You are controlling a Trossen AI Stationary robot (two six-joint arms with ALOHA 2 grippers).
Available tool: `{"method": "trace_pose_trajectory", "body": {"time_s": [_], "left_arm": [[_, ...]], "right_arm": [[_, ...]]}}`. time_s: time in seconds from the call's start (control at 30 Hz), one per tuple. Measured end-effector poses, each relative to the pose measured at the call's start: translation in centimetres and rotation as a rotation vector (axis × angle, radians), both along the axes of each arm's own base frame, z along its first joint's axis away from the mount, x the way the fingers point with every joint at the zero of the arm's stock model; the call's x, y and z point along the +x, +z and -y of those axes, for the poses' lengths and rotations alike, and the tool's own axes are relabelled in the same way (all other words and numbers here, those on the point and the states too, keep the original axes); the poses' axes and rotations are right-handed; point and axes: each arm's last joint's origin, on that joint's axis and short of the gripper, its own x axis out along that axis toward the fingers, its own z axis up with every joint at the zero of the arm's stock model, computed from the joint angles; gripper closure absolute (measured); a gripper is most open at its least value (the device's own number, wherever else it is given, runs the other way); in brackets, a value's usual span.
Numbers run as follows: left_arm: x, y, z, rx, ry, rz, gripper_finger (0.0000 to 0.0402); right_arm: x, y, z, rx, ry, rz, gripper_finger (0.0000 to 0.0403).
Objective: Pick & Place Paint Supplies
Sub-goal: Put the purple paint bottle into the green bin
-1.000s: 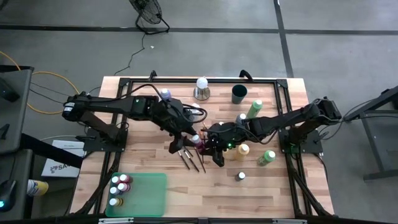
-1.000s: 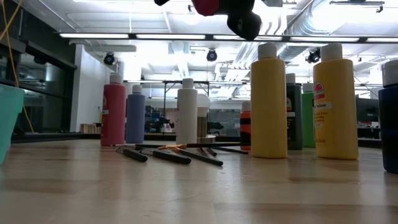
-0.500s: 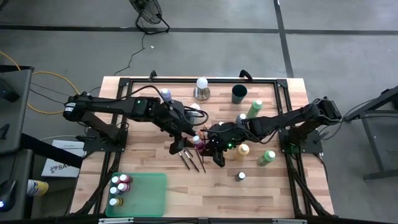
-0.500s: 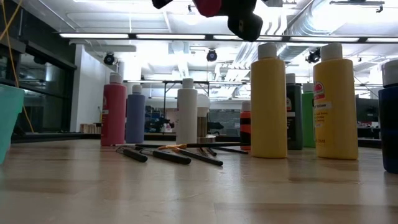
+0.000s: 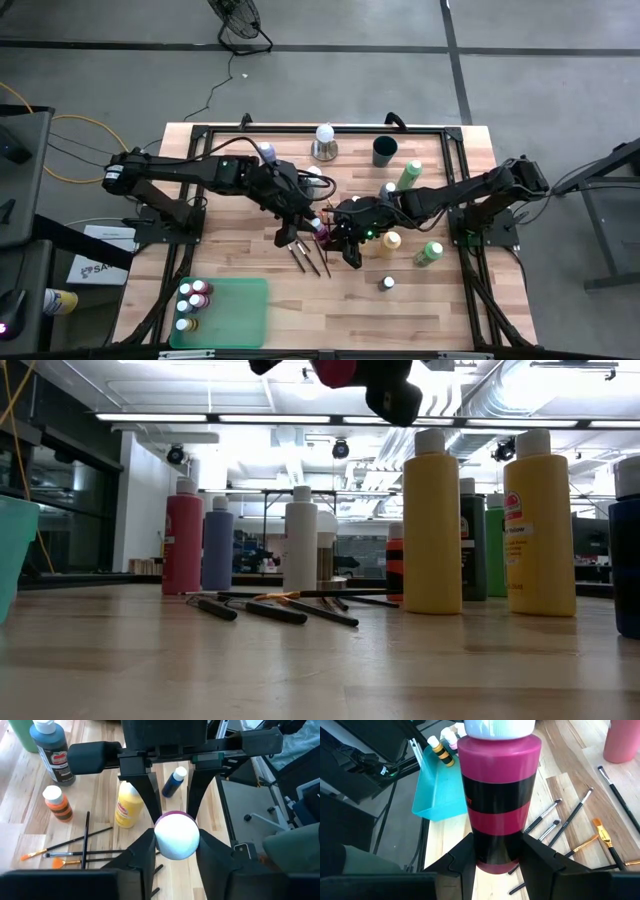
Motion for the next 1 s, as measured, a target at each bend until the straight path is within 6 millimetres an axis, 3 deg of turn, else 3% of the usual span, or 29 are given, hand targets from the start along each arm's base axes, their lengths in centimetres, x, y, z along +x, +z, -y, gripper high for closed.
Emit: {"method": "trace_pose_trajectory", "body": {"time_s": [0.23,0.5,0.7,1.0], "left_arm": [[0.0,0.0,0.0,0.003,-0.003,0.001,0.0294],[-0.8,-0.3,0.0,0.022,-0.012,-0.063,0.0294],[-4.2,0.6,1.4,0.091,-0.127,-0.128,0.0294],[-9.4,1.0,7.0,0.147,-0.354,-0.23,0.0294]], "right_arm": [[0.0,0.0,0.0,-0.001,0.001,-0.002,0.0276],[-0.2,0.2,-0.1,0.043,0.035,-0.012,0.0206],[-1.2,0.9,-0.1,0.075,0.063,-0.04,0.0178],[-1.4,1.1,0.0,0.066,0.066,-0.042,0.0177]]}}
